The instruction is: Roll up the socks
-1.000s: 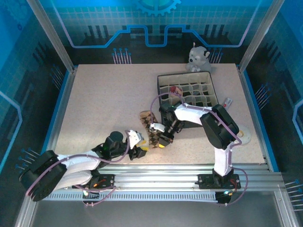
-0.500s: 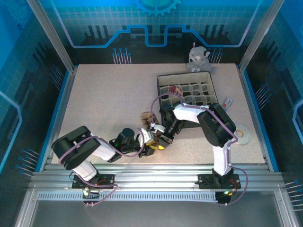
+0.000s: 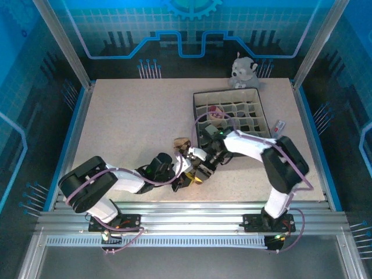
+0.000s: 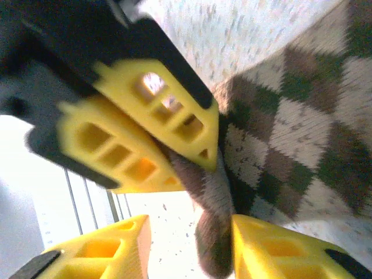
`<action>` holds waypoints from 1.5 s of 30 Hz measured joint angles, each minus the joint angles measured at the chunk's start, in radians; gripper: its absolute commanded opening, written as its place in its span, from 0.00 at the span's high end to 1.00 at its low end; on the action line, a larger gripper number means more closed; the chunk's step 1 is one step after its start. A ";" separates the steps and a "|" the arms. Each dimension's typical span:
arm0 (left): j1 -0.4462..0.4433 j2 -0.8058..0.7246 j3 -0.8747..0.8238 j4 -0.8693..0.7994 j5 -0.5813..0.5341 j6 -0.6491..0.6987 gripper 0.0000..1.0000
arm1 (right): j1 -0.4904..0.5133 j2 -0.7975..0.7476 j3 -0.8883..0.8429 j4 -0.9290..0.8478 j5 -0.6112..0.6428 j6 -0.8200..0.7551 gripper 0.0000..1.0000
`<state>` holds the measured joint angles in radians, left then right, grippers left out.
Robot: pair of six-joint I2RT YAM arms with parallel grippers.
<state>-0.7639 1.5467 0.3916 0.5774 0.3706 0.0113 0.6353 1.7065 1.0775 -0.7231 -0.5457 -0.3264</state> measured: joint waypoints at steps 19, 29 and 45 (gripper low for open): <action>0.177 0.126 0.170 -0.238 0.207 -0.217 1.00 | 0.365 -0.539 -0.472 0.443 0.710 -0.088 0.49; 0.214 0.177 0.243 -0.348 0.296 -0.275 1.00 | 0.420 -0.357 -0.471 0.643 0.917 -0.261 0.49; 0.259 0.225 0.254 -0.344 0.420 -0.327 1.00 | 0.420 -0.121 -0.394 0.729 0.904 -0.347 0.62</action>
<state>-0.5045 1.7721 0.6460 0.2329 0.7902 -0.3161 1.0557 1.5852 0.6838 0.0059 0.3588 -0.6735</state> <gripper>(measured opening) 0.051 0.457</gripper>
